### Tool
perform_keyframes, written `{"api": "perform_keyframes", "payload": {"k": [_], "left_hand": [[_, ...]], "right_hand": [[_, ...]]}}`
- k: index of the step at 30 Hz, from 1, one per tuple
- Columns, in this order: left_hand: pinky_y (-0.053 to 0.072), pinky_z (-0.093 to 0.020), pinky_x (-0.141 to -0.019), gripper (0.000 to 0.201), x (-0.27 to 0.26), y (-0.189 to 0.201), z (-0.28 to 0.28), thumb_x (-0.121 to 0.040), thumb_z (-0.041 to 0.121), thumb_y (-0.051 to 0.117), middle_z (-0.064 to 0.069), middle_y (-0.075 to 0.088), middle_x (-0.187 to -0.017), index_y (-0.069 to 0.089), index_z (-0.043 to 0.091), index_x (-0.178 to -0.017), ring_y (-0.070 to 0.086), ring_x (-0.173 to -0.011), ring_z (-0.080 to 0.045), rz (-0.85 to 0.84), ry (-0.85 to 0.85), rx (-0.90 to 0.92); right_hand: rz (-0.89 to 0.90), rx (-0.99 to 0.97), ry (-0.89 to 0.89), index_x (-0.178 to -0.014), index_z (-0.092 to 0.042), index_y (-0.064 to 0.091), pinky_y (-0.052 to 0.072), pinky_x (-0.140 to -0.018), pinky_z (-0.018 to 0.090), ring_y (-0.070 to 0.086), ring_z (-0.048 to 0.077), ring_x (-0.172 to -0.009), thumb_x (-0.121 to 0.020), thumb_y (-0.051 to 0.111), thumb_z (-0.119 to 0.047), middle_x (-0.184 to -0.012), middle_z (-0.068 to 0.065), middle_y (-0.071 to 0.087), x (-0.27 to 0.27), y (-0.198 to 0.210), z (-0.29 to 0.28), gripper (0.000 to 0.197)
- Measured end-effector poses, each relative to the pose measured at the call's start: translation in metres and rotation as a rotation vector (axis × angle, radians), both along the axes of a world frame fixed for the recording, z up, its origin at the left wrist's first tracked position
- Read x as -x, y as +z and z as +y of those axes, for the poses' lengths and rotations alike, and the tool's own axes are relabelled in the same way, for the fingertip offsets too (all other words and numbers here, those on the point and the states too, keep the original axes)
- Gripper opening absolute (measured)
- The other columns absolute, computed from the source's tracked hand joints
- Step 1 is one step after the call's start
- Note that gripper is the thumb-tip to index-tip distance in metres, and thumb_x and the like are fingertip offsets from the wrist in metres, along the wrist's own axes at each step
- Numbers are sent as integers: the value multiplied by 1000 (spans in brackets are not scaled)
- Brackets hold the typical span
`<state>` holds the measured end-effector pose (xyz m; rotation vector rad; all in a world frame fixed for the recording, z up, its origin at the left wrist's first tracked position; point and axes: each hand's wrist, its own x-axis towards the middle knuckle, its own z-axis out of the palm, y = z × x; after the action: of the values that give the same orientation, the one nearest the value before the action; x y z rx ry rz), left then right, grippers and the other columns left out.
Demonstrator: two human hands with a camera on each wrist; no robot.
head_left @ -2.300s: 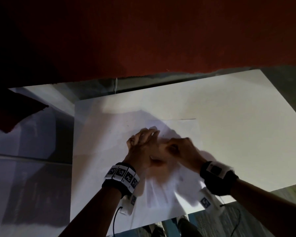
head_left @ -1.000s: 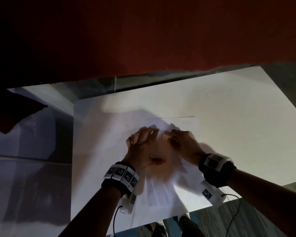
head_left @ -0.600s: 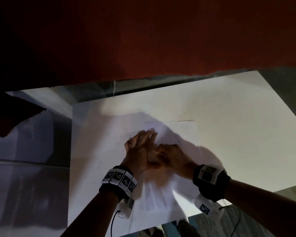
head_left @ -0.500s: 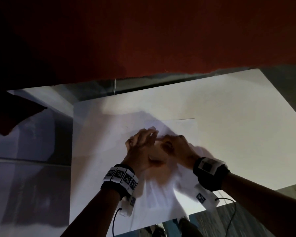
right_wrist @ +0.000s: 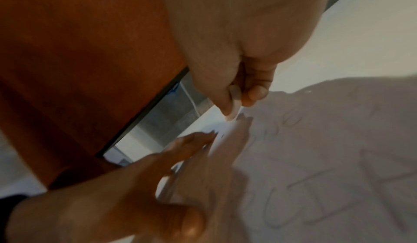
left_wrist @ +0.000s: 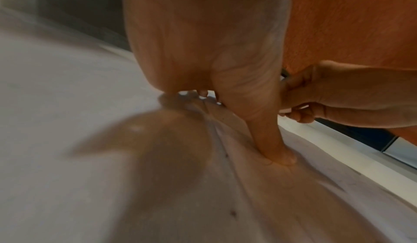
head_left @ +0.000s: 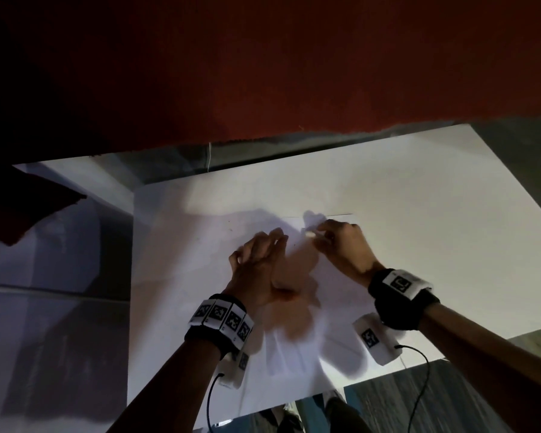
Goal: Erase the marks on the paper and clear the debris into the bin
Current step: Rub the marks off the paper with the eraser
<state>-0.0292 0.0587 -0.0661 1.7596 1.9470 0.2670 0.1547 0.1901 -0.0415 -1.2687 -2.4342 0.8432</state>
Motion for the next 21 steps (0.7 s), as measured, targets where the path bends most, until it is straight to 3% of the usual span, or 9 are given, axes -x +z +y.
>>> {"api": "perform_keyframes", "payload": {"k": [3,5,9,11,13,15,18,21], "left_hand": [[14,-44,-110,116,-5,8,5,-68,59,82,21,-7,-163,13,35,-158,-10,-149,-8,-1,-7,61],[19,-49,-110,108,-9,13,11,-66,53,82,16,-1,-163,21,36,-154,-6,-150,-12,4,-20,64],[37,-46,-98,83,-24,18,15,-71,44,80,15,24,-136,37,30,-141,26,-134,-16,-11,5,-15],[33,-48,-103,89,-27,9,13,-76,57,75,16,22,-144,29,34,-150,25,-140,-18,-23,20,-54],[12,-43,-115,105,-27,-4,9,-79,73,67,17,6,-163,13,37,-161,3,-152,-15,-11,12,-50],[-2,-35,-115,112,-26,-12,7,-78,78,65,18,-6,-167,6,37,-163,-12,-152,-9,2,12,-33],[-2,-35,-120,113,-27,-14,6,-76,71,73,22,-7,-167,8,39,-163,-12,-151,-3,-53,33,-30],[4,-40,-123,114,-25,-18,7,-72,68,74,24,-6,-167,8,43,-162,-12,-154,-4,-60,52,-25]], "right_hand": [[-65,70,-17,-102,-27,71,50,-73,31,65,24,-81,-92,56,-53,-78,-2,68,-19,-1,3,32],[-37,83,-8,-97,-26,70,50,-73,31,64,25,-82,-91,58,-51,-84,1,69,-22,-2,-2,28],[24,73,-44,-88,-19,70,50,-73,34,60,25,-78,-92,62,-44,-84,5,67,-19,0,-4,26],[38,87,-23,-85,-18,72,48,-67,32,60,21,-73,-93,60,-44,-80,3,68,-17,4,-8,30],[34,78,2,-71,-20,61,40,-57,29,52,18,-61,-95,58,-43,-68,-1,62,-16,6,-9,33],[26,18,-11,-63,-22,51,36,-55,30,47,19,-56,-95,57,-39,-62,-3,56,-17,3,-8,37],[28,-33,-13,-63,-17,52,35,-54,30,52,24,-57,-94,61,-27,-63,2,58,-18,-3,-24,33],[10,14,231,-74,-17,60,35,-56,26,53,18,-59,-89,65,-20,-68,0,57,-17,-2,-56,16]]}}
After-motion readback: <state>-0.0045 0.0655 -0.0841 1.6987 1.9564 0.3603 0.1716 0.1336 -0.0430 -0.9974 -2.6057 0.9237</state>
